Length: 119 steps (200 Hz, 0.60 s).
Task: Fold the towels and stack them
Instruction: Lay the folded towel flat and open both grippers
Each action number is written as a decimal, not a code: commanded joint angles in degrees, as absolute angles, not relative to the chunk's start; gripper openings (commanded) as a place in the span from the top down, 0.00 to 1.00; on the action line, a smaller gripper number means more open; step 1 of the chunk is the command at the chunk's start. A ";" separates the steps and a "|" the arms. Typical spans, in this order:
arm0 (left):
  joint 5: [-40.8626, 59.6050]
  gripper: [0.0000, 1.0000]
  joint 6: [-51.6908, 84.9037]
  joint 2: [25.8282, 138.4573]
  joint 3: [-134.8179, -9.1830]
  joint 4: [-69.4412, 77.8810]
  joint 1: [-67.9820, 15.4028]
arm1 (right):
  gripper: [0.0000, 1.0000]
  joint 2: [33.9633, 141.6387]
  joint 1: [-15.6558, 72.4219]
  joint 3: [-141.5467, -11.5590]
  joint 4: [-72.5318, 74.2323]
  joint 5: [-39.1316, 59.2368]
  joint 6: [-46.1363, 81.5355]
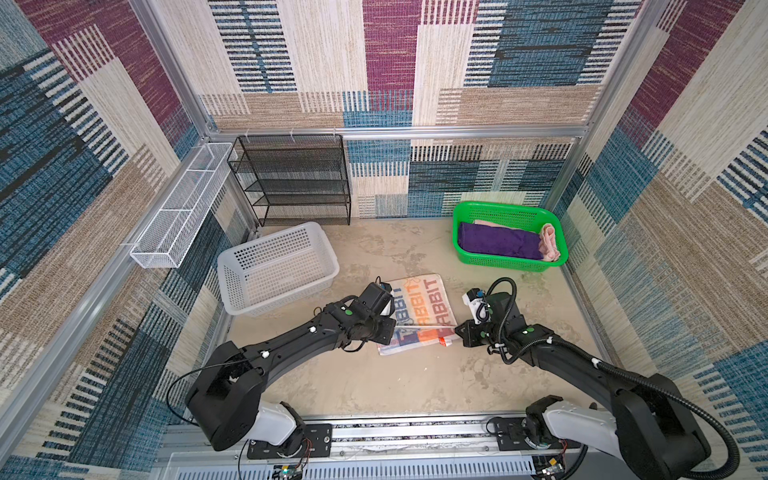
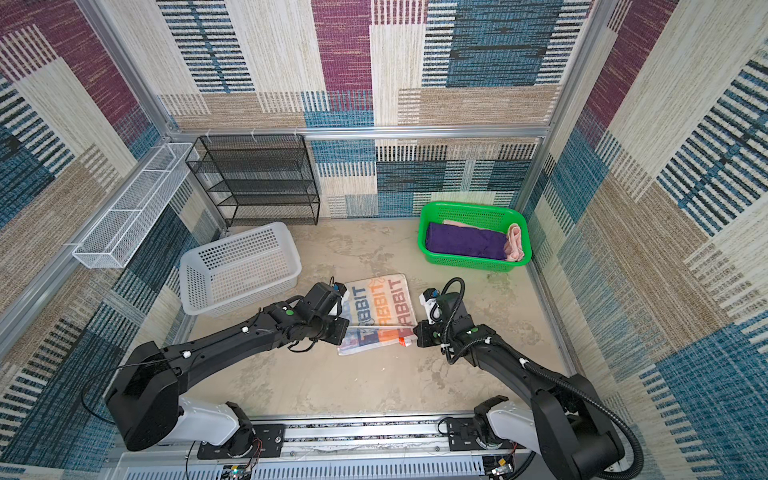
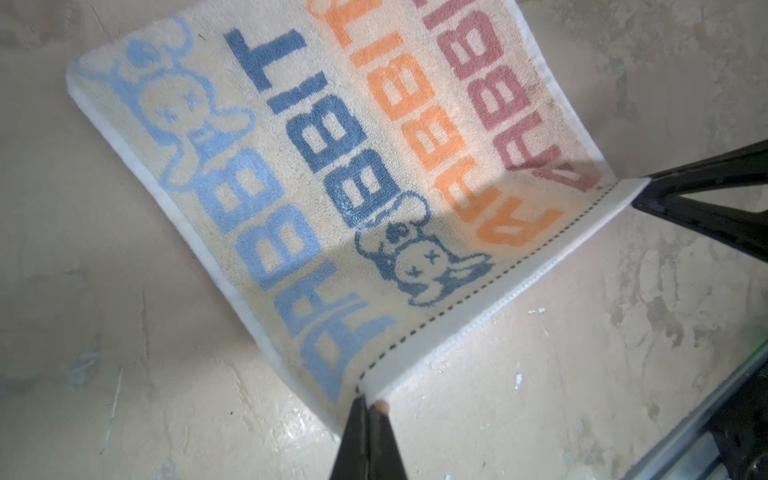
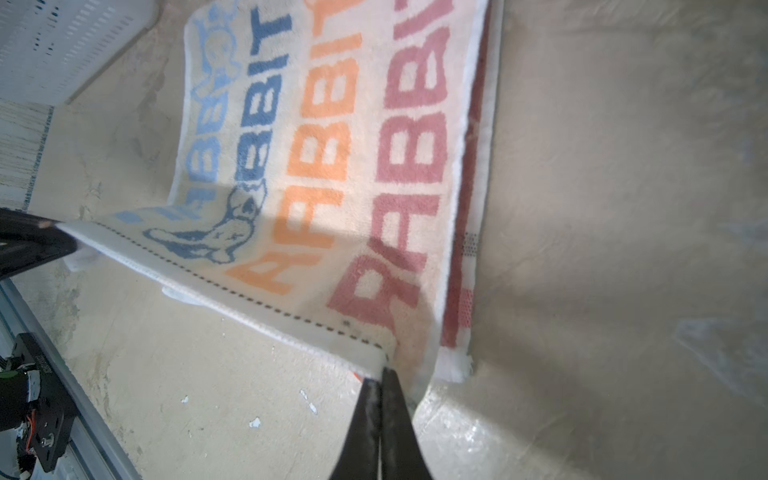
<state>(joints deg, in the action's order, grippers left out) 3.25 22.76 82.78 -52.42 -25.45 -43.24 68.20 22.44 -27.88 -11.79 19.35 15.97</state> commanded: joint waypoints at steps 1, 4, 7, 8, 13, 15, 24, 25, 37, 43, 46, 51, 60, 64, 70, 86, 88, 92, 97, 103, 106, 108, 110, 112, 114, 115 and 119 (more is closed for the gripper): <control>4.83 1.00 23.79 83.70 -51.63 -22.79 -43.49 | 1.00 69.88 22.69 -27.39 -9.45 20.51 17.17; 4.98 1.00 23.69 83.86 -51.52 -22.68 -43.63 | 1.00 70.17 22.73 -27.37 -9.42 20.48 17.23; 5.08 1.00 23.61 84.00 -51.44 -22.76 -43.78 | 1.00 70.43 22.78 -27.34 -9.43 20.58 17.29; 5.09 1.00 23.58 84.06 -51.43 -22.76 -43.82 | 1.00 70.50 22.82 -27.34 -9.42 20.66 17.30; 5.10 1.00 23.39 84.38 -51.25 -22.82 -44.00 | 1.00 70.86 22.83 -27.33 -9.56 20.76 17.31; 5.16 1.00 23.25 84.49 -51.13 -22.78 -44.09 | 1.00 70.96 22.85 -27.33 -9.51 20.81 17.31; 5.19 1.00 23.08 85.00 -50.82 -22.76 -44.42 | 1.00 71.56 22.93 -27.25 -9.60 21.08 17.39; 5.19 1.00 23.05 85.08 -50.77 -22.81 -44.45 | 1.00 71.55 22.93 -27.20 -9.59 21.08 17.35; 5.25 0.98 22.78 85.60 -50.39 -23.11 -44.73 | 0.97 71.73 23.10 -27.23 -9.49 21.82 17.49; 5.22 0.94 22.70 85.65 -50.27 -23.46 -44.87 | 0.93 71.72 23.13 -27.33 -9.70 21.88 17.69; 5.19 0.92 22.68 85.68 -50.19 -23.47 -44.95 | 0.91 71.68 23.15 -27.38 -9.86 21.88 17.68; 5.10 0.87 22.68 85.67 -49.97 -23.62 -45.04 | 0.88 71.47 23.12 -27.50 -10.07 21.88 17.71; 4.93 0.78 22.50 85.22 -49.55 -23.64 -45.22 | 0.79 70.87 23.17 -27.73 -10.64 21.79 17.72; 4.80 0.73 22.50 84.83 -49.43 -23.71 -45.30 | 0.74 70.53 23.16 -27.92 -10.91 21.67 17.71; 4.52 0.61 22.35 84.36 -49.18 -23.74 -45.42 | 0.69 69.97 23.14 -28.10 -11.47 21.39 17.73; 4.08 0.35 21.59 82.76 -48.92 -24.05 -45.61 | 0.53 68.19 23.12 -29.16 -12.81 19.96 18.07; 3.99 0.33 21.44 82.54 -48.95 -24.12 -45.61 | 0.52 67.98 23.16 -29.35 -13.05 19.82 18.05; 3.81 0.30 21.24 82.10 -48.91 -24.22 -45.69 | 0.50 67.54 23.14 -29.71 -13.30 19.43 18.18; 3.55 0.27 20.99 81.58 -48.87 -24.37 -45.70 | 0.46 67.01 23.13 -30.07 -13.56 18.92 18.26; 3.13 0.23 20.71 80.93 -48.94 -24.64 -45.70 | 0.43 66.41 23.12 -30.74 -13.87 18.08 18.32; 2.82 0.22 20.66 80.63 -48.95 -24.86 -45.70 | 0.41 66.18 23.19 -31.07 -13.97 17.81 18.35; 2.62 0.22 20.59 80.34 -48.95 -24.87 -45.70 | 0.41 66.00 23.13 -31.21 -14.04 17.55 18.34; 2.35 0.21 20.57 80.16 -49.04 -25.11 -45.70 | 0.40 65.90 23.19 -31.42 -14.06 17.26 18.36; 2.10 0.20 20.57 79.92 -49.04 -25.24 -45.70 | 0.39 65.74 23.18 -31.67 -14.17 16.97 18.30; 1.82 0.19 20.57 79.74 -49.17 -25.43 -45.70 | 0.38 65.65 23.17 -31.85 -14.20 16.72 18.35; 1.66 0.19 20.57 79.60 -49.24 -25.46 -45.70 | 0.38 65.61 23.14 -31.92 -14.22 16.58 18.32; 0.97 0.16 20.57 79.30 -49.35 -25.86 -45.70 | 0.36 65.39 23.12 -32.45 -14.24 15.91 18.34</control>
